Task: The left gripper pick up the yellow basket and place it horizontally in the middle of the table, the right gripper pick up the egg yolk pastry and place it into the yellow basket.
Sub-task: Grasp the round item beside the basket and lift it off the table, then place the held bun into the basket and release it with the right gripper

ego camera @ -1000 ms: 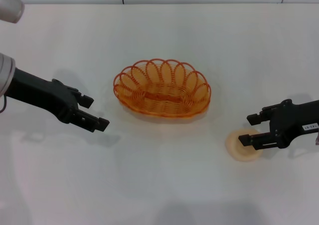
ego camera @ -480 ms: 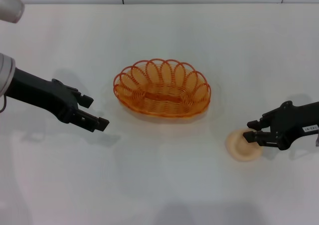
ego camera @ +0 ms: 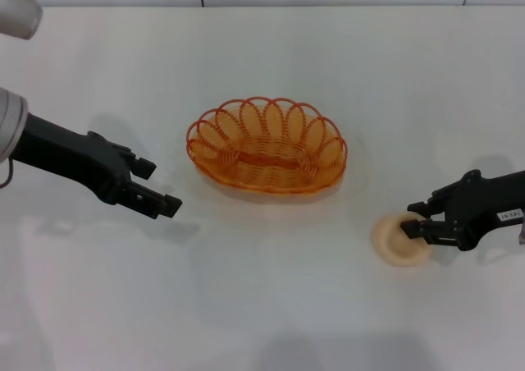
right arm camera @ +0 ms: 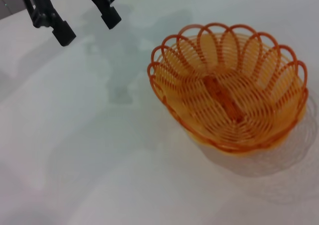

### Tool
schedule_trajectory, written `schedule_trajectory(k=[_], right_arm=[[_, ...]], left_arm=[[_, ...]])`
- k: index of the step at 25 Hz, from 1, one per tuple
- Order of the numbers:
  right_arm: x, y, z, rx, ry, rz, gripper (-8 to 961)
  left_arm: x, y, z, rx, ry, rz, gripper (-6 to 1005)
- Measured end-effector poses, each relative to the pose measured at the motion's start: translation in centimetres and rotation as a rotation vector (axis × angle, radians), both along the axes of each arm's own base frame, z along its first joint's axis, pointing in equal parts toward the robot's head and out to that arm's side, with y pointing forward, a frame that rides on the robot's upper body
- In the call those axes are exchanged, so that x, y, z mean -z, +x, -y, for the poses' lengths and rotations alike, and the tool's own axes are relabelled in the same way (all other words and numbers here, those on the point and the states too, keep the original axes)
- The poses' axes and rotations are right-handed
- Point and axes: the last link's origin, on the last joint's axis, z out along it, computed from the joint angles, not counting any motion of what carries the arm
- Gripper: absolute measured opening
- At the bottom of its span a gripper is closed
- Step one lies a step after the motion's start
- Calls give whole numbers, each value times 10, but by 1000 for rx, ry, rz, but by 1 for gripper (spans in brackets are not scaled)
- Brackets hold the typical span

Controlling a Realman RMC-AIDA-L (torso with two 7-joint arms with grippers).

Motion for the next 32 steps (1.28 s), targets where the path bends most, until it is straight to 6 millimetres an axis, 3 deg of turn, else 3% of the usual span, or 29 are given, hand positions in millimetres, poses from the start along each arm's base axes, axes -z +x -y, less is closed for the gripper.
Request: schedule_trajectory(k=[13, 18, 26, 32], right_arm=[[3, -2, 2, -9, -16, 16, 240], [2, -9, -1, -16, -8, -17, 70], [-2, -38, -8, -98, 11, -68, 41], [8, -68, -21, -175, 2, -74, 40]], left_arm=[[1, 1, 0, -3, -2, 3, 888], [2, -1, 2, -8, 2, 5, 887], [4, -10, 6, -12, 2, 7, 887], [4, -16, 9, -9, 7, 7, 888]])
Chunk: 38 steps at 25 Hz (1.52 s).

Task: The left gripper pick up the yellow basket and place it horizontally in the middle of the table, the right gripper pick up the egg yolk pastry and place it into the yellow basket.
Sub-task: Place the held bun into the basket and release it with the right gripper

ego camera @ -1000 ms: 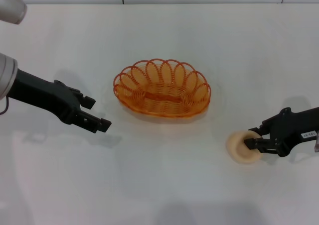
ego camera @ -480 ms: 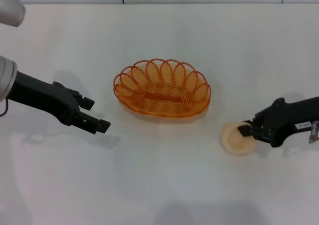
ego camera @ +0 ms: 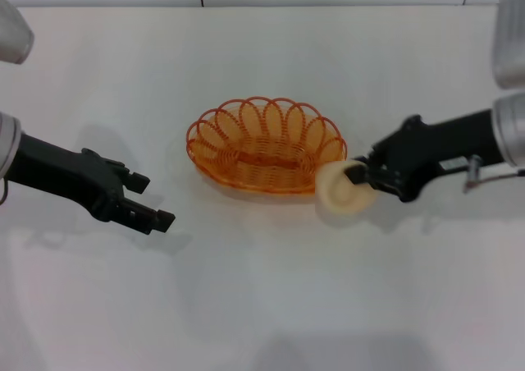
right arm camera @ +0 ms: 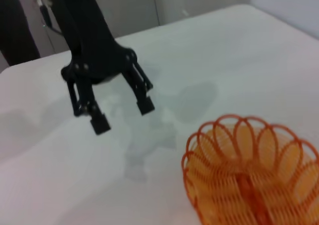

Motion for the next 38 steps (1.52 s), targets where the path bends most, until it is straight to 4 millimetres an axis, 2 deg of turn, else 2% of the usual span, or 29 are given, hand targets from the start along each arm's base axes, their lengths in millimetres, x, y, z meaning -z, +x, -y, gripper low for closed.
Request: schedule_trajectory(k=[6, 11, 26, 35, 38], right_arm=[[16, -28, -17, -59, 26, 8, 38], [25, -39, -27, -69, 48, 2, 37], [43, -47, -43, -74, 77, 25, 40], [45, -49, -45, -66, 78, 10, 42], [44, -50, -45, -70, 79, 10, 124]], left_arm=[[1, -4, 4, -3, 1, 3, 888], [3, -5, 5, -1, -2, 8, 888], [5, -3, 5, 3, 0, 14, 887], [4, -3, 3, 6, 10, 11, 887], [4, -3, 3, 5, 12, 11, 888]])
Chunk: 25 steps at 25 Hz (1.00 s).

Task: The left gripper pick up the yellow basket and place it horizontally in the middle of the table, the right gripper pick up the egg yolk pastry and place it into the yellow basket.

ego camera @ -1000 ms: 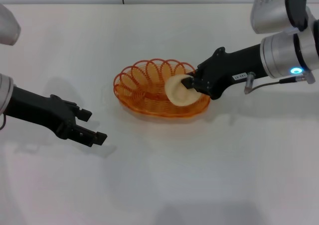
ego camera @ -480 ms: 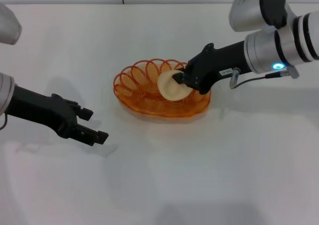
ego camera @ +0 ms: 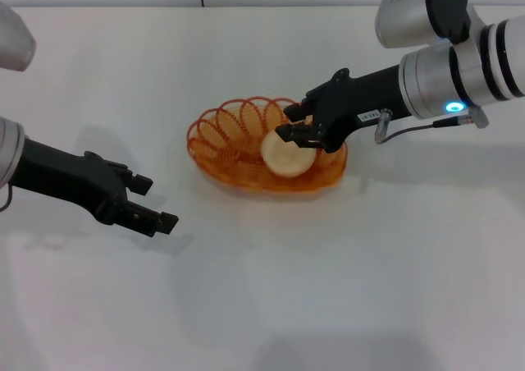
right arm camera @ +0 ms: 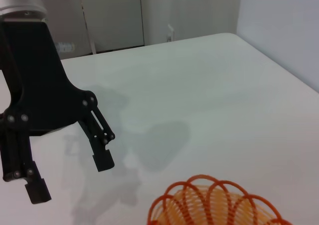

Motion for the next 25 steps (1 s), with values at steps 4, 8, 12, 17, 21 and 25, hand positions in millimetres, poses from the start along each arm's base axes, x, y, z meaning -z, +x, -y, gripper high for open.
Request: schedule_trajectory(k=[4, 8, 12, 17, 21, 25], right_arm=[[-1, -3, 1, -6, -3, -9, 251], [-4, -2, 4, 5, -11, -36, 429], [-12, 3, 14, -4, -17, -73, 615], [-35, 23, 36, 0, 17, -165, 746], [-49, 43, 51, 40, 6, -210, 831], [-56, 57, 62, 71, -4, -232, 850]], left_arm=[[0, 0, 0, -1, 3, 6, 887], [-1, -2, 2, -3, 5, 8, 887], [-2, -5, 4, 16, 11, 18, 887], [-7, -12, 11, 61, 28, 48, 888], [-12, -20, 19, 87, 51, 69, 888], [-19, -30, 26, 109, 92, 98, 888]])
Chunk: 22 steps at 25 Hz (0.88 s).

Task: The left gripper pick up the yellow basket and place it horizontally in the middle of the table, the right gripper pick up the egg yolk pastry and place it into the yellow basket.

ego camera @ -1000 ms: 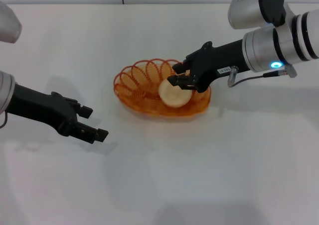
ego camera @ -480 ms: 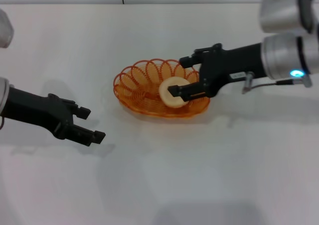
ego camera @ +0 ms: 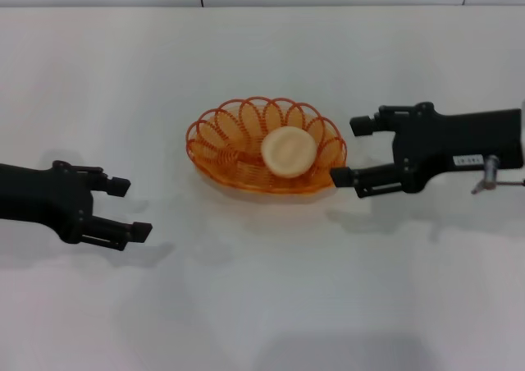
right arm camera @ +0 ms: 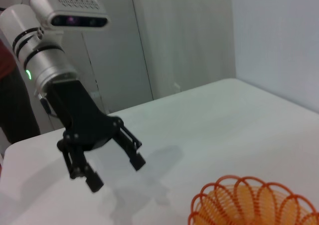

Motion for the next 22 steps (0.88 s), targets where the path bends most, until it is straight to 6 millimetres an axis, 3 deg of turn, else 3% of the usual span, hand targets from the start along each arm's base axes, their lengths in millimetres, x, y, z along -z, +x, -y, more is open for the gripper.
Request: schedule_trajectory(k=[10, 22], right_arm=[[0, 8, 9, -3, -34, 15, 856], [0, 13, 5, -31, 7, 46, 851]], left_arm=[[-12, -17, 17, 23, 52, 18, 888], [-18, -18, 18, 62, 89, 44, 887]])
